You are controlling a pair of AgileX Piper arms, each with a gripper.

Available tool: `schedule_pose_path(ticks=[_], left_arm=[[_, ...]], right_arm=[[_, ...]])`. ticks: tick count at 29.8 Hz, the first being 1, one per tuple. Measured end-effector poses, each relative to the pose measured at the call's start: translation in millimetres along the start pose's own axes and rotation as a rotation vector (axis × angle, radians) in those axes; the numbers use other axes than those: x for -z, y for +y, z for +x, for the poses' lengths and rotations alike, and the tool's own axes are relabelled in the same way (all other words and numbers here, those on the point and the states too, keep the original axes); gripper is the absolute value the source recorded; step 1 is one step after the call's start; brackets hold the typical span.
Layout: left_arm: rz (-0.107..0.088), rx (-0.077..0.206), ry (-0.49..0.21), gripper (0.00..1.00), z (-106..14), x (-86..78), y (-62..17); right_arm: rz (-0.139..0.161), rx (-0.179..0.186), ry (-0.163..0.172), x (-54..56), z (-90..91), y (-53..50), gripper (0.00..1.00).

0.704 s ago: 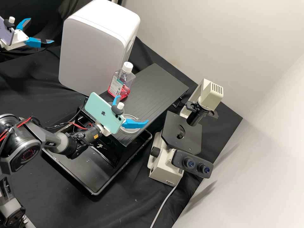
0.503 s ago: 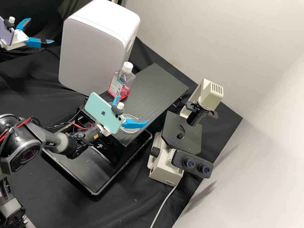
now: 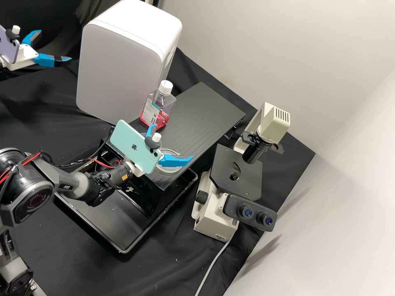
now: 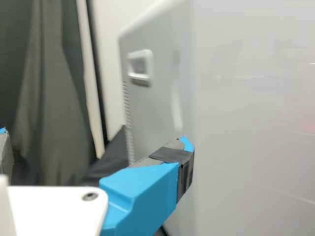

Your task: Place the lid on the petri dish

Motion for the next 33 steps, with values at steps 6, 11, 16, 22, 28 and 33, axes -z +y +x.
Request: schedule_pose_path(ticks=[6,11,16,22,28,33], left_arm=[[-0.009,-0.008,-0.123,1.00,-13.7,-34.9,-11.9],[-0.026,-0.010,-0.185,1.00,-21.7,-47.6,-30.2],[-0.058,0.080,-0.237,1.00,-34.0,-56.0,-49.9],[-0.048,0.141,-0.329,1.00,-46.4,-65.7,-60.2],[-0.048,0.177,-0.362,1.00,-55.1,-65.6,-64.8],[-0.040,0.173,-0.395,1.00,-60.2,-67.1,-61.6]], right_arm=[[0.000,0.000,0.000,0.0,0.0,0.0,1.00],[0.000,0.000,0.000,0.0,0.0,0.0,1.00],[0.000,0.000,0.000,0.0,0.0,0.0,1.00],[0.000,0.000,0.000,0.0,0.0,0.0,1.00],[0.000,0.000,0.000,0.0,0.0,0.0,1.00],[0.000,-0.004,0.004,0.9,1.0,0.9,1.00]])
